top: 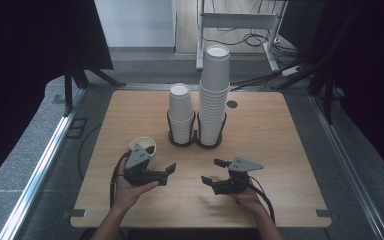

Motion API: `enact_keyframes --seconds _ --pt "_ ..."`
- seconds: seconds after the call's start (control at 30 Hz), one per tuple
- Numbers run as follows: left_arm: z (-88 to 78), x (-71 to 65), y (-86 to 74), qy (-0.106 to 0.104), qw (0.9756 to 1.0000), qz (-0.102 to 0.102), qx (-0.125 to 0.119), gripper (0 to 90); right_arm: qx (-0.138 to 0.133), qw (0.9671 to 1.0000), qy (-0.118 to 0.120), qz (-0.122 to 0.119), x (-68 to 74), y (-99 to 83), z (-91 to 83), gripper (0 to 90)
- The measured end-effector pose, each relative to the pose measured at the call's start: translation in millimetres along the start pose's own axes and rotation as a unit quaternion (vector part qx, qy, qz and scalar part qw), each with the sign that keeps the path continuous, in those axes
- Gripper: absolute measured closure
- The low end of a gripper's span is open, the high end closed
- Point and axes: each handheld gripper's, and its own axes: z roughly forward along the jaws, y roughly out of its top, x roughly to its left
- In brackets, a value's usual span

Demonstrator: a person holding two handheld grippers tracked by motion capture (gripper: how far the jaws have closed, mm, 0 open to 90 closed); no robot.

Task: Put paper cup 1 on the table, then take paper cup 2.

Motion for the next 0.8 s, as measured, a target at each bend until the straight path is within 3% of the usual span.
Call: enact_keyframes --seconds 0.3,0.7,0.8 --pt "16.0 -7.8 1.0 -0.035 0.9994 0.0 0.002 5.2 -0.023 0.9995 -0.021 0.002 -4.7 6.3 -6.2 14.6" --pt "37.0 -12.8 13.1 -0.053 0.9984 0.013 0.015 6.1 -0.055 0.9967 -0.06 0.003 -15.8 20.7 -18.1 14.6" --pt "43.7 -13.9 18.8 -0.055 0.9977 0.022 0.032 6.1 -0.057 0.9958 -0.071 -0.011 -19.7 30.5 -20.4 14.6"
